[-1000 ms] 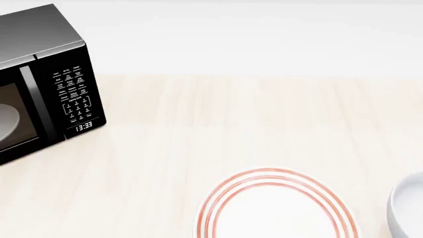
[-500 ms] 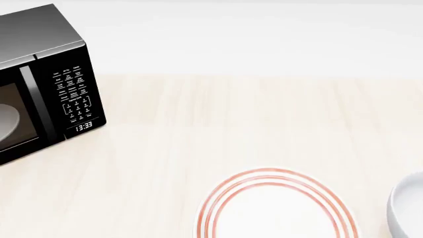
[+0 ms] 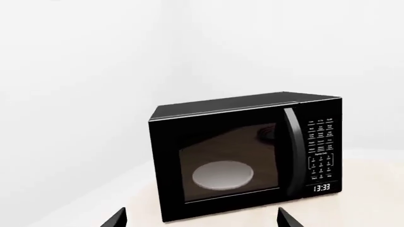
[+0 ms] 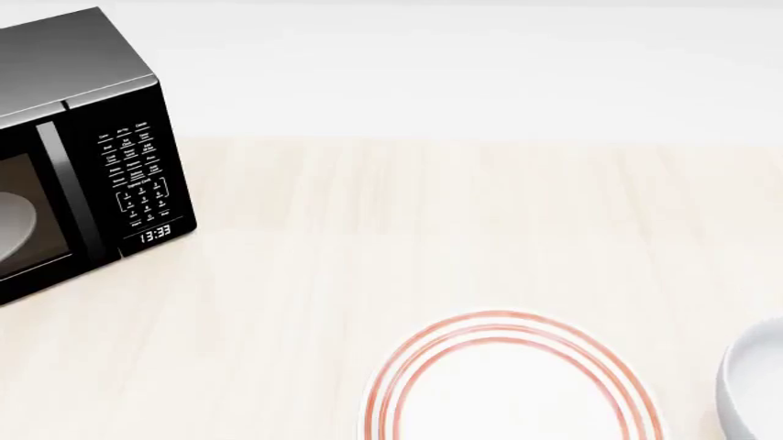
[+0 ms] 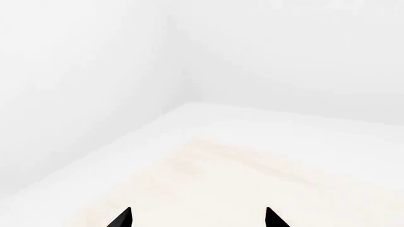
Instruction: Put the white bowl to the right of the plate.
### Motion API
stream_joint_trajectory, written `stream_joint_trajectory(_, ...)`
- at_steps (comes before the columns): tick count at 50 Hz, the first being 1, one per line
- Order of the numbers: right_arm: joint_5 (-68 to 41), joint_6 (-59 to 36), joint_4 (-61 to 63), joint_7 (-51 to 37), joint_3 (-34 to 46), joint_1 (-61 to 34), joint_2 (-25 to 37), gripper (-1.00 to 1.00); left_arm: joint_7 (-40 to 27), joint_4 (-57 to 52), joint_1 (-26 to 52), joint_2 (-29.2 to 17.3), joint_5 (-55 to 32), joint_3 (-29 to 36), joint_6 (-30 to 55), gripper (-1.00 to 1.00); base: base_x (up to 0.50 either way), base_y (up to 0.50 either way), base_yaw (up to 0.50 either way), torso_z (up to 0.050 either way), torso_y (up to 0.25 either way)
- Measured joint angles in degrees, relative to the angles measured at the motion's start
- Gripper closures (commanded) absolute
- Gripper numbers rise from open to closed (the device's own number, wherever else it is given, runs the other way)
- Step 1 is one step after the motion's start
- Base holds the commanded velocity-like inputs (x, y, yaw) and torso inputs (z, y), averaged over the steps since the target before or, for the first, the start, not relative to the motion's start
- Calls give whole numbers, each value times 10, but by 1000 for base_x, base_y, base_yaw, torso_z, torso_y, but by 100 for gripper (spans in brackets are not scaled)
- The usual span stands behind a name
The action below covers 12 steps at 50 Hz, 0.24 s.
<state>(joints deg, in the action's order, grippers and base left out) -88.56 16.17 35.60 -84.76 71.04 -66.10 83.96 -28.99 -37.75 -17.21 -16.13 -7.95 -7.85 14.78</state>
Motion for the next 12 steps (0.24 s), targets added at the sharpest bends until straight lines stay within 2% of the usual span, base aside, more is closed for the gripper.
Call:
stream_joint_trajectory(6, 111, -111, 71, -23, -165, 171, -91, -100, 13, -4, -9, -1, 14, 35, -19, -100, 0, 0, 0, 0, 0)
stream_joint_trajectory(12, 238, -209, 125, -29, -241, 296, -183, -100, 25, -2, -19, -3, 32, 73, -42, -100, 0, 0, 0, 0, 0)
